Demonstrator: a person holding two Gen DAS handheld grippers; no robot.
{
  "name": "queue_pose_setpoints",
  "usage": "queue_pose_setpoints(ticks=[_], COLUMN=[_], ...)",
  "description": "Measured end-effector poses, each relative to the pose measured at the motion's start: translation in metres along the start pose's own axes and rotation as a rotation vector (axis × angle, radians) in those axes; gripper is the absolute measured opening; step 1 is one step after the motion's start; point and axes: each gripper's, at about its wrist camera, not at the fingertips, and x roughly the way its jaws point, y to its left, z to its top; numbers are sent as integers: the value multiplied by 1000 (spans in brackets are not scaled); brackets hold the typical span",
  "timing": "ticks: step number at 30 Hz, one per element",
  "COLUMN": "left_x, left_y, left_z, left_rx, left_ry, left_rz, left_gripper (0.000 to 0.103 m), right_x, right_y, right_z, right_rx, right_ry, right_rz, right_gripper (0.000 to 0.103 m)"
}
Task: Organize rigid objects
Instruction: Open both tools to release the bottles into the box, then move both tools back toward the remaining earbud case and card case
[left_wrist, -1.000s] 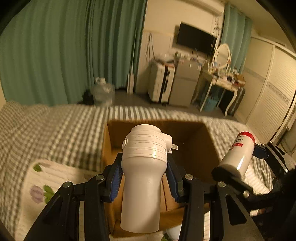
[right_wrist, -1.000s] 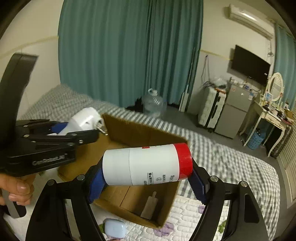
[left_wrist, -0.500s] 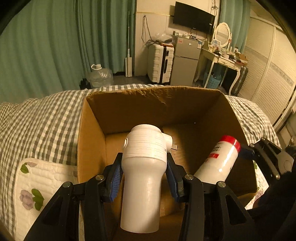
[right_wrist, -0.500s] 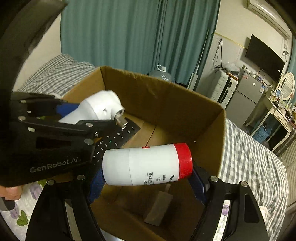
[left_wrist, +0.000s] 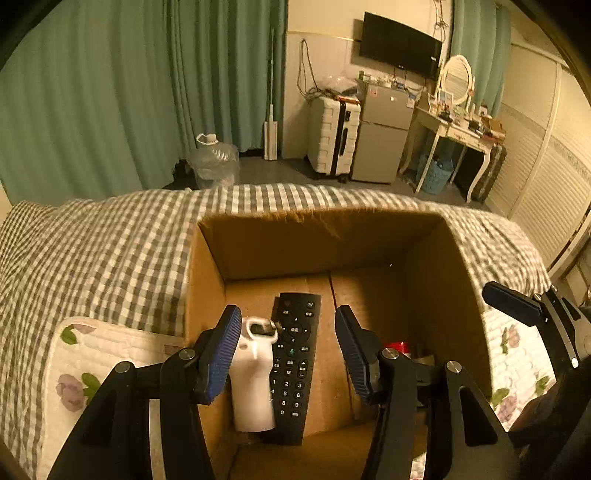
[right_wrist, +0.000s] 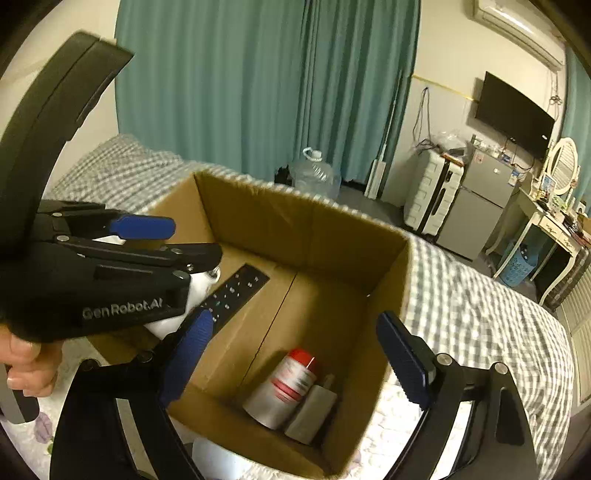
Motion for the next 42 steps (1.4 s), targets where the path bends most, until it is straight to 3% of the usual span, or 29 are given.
queue_pose_setpoints(ticks=[8, 13, 16, 28, 35, 42], left_x=[-63, -119, -153, -250, -283, -273], left_y=[0, -5, -7, -6, -1, -2], left_z=[18, 23, 21, 2, -15, -46], left_rx=[-11, 22, 37, 5, -28, -8], left_ry=[-119, -223, -282, -460, -522, -517], left_rz=[-2, 28, 44, 72, 75, 85], left_gripper=[56, 59, 60, 64, 65, 66], right_x=[-50, -95, -127, -231, -270, -281], right_y=[-5, -5, -7, -7, -1, 2], right_z=[17, 28, 32, 35, 26, 4], right_rx=[6, 13, 35, 52, 64, 72], right_ry=[-60, -142, -201, -362, -396, -388], right_rz=[-58, -103, -125, -184, -192, -185], right_gripper=[92, 94, 103, 103, 103, 103])
